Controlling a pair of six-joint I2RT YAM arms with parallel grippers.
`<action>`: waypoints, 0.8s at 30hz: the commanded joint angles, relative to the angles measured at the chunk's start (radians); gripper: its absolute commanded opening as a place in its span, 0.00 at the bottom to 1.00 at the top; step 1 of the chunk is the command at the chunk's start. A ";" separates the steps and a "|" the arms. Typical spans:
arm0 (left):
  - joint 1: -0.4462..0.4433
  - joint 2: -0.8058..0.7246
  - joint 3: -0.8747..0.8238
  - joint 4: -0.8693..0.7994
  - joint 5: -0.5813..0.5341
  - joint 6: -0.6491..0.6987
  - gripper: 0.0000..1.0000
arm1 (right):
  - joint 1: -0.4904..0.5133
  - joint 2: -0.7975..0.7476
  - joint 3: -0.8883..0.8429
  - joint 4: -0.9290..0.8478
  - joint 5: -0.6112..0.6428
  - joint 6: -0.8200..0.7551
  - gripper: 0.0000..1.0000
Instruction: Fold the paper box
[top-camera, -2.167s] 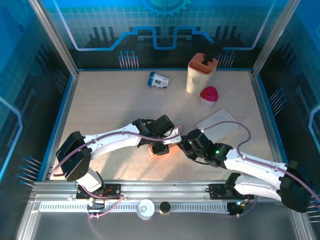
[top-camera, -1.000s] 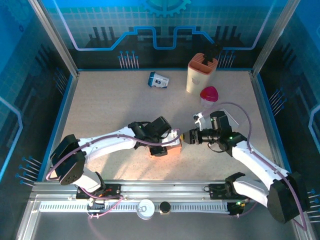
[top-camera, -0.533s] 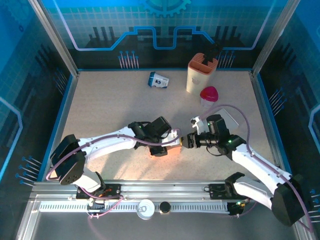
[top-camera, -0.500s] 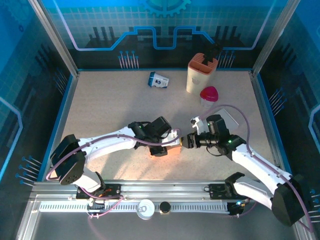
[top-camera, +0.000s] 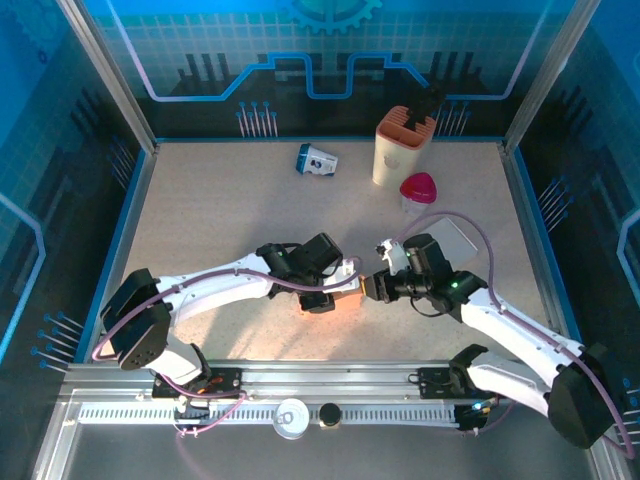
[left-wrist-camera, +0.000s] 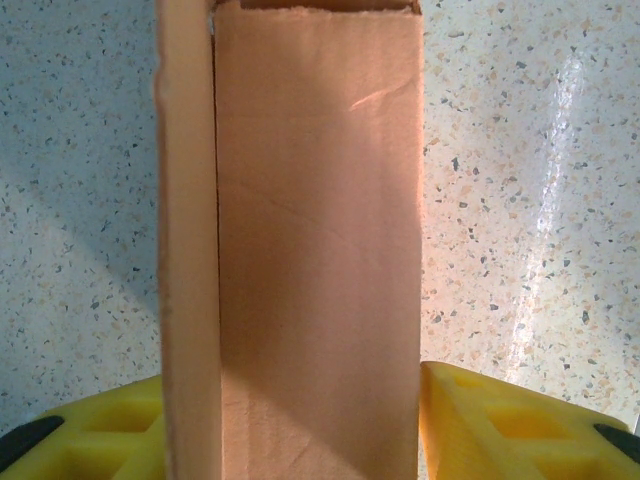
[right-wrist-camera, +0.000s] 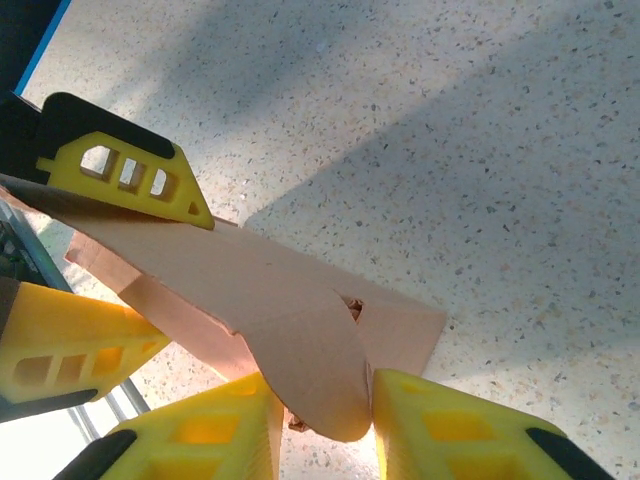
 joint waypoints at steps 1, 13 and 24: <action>0.008 0.011 0.010 -0.005 0.025 0.011 0.51 | 0.026 -0.015 0.042 -0.029 0.051 -0.012 0.28; 0.008 0.015 0.019 -0.012 0.025 0.011 0.51 | 0.091 0.016 0.107 -0.097 0.168 -0.026 0.17; 0.008 0.016 0.019 -0.010 0.028 0.012 0.51 | 0.178 0.034 0.142 -0.140 0.331 -0.024 0.13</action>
